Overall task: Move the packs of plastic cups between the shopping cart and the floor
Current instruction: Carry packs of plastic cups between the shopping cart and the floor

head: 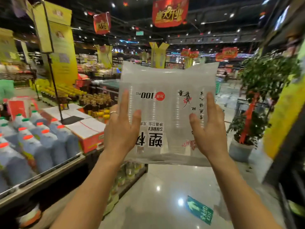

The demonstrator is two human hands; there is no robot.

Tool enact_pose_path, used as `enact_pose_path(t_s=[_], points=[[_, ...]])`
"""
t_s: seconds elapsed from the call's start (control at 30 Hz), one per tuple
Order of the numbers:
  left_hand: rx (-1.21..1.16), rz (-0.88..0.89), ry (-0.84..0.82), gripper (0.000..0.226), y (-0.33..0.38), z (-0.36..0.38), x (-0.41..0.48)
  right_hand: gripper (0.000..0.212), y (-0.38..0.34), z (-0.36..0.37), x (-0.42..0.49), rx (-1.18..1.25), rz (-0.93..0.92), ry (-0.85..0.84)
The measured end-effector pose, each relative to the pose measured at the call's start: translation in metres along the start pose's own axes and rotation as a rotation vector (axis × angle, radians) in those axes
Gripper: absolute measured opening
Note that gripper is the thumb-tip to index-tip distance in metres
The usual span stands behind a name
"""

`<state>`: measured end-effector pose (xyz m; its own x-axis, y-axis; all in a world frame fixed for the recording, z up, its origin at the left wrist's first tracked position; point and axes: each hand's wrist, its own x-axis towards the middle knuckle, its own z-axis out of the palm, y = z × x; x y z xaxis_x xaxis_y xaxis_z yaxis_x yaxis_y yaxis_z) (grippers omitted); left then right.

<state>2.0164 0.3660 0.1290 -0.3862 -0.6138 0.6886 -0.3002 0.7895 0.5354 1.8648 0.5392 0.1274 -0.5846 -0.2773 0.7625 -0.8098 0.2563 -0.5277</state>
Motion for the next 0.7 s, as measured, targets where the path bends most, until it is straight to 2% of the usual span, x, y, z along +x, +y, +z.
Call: enact_pose_path(t_s=[0.17, 0.33, 0.5, 0.7], points=[[-0.1, 0.064, -0.116, 0.062, 0.042, 0.079, 0.007, 0.071, 0.061, -0.04, 0.008, -0.123, 0.093, 0.076], [-0.195, 0.148, -0.176, 0.064, 0.056, 0.151, 0.032, 0.07, 0.108, -0.044, 0.029, -0.221, 0.146, 0.153], [-0.267, 0.18, -0.22, 0.063, 0.043, 0.219, 0.082, 0.07, 0.144, -0.011, 0.069, -0.313, 0.169, 0.199], [-0.338, 0.189, -0.215, 0.062, -0.005, 0.28, 0.172, 0.07, 0.164, 0.073, 0.139, -0.342, 0.18, 0.199]])
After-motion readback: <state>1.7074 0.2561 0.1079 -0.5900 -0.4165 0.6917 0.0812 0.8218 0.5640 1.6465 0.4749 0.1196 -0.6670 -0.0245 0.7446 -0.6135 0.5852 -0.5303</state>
